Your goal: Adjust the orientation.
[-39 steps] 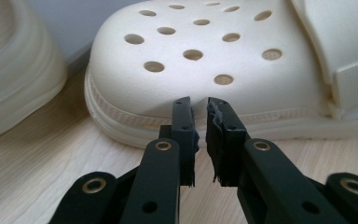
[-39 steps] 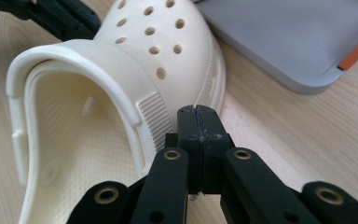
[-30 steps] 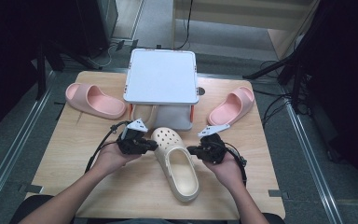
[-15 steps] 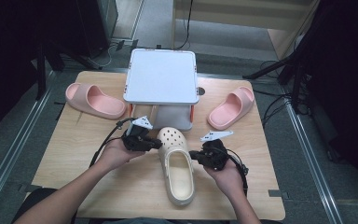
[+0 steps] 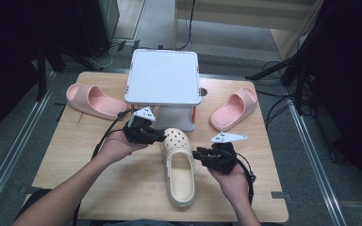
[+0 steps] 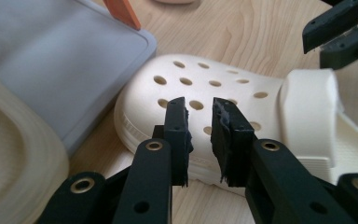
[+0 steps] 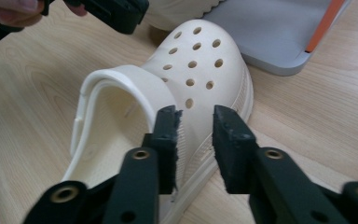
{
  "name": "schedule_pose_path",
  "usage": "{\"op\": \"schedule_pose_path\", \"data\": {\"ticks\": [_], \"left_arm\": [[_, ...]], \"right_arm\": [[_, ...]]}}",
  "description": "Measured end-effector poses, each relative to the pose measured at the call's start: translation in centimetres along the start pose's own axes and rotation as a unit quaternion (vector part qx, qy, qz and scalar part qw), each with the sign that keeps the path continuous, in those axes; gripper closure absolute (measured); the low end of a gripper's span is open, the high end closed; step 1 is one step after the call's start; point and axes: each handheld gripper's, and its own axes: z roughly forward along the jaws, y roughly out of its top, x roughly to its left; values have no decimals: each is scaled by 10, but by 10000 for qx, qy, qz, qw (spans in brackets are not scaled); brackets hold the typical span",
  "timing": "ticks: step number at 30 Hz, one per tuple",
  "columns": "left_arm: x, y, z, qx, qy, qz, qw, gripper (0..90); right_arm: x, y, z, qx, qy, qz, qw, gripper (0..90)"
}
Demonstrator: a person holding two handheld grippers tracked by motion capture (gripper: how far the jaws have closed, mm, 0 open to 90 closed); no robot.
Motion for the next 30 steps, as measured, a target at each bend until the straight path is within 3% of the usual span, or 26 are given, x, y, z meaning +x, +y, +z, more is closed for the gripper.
{"op": "schedule_pose_path", "data": {"ticks": [5, 14, 21, 26, 30], "left_arm": [[4, 11, -21, -114, -49, -115, 9999, 729], [15, 32, -51, -328, 81, -123, 9994, 725], [38, 52, -76, -469, 181, -319, 9982, 719], [51, 56, -82, -462, 355, -429, 9974, 720], [68, 53, -86, -508, 554, -625, 9952, 728]], "right_arm": [[12, -8, -4, -90, -15, 178, 9998, 610], [24, -13, 4, -6, -208, 146, 9997, 540], [21, -13, 17, 35, -258, 278, 9993, 537], [22, -13, 28, 183, -312, 247, 9990, 537], [20, -13, 37, 265, -453, 195, 9984, 533]]}}
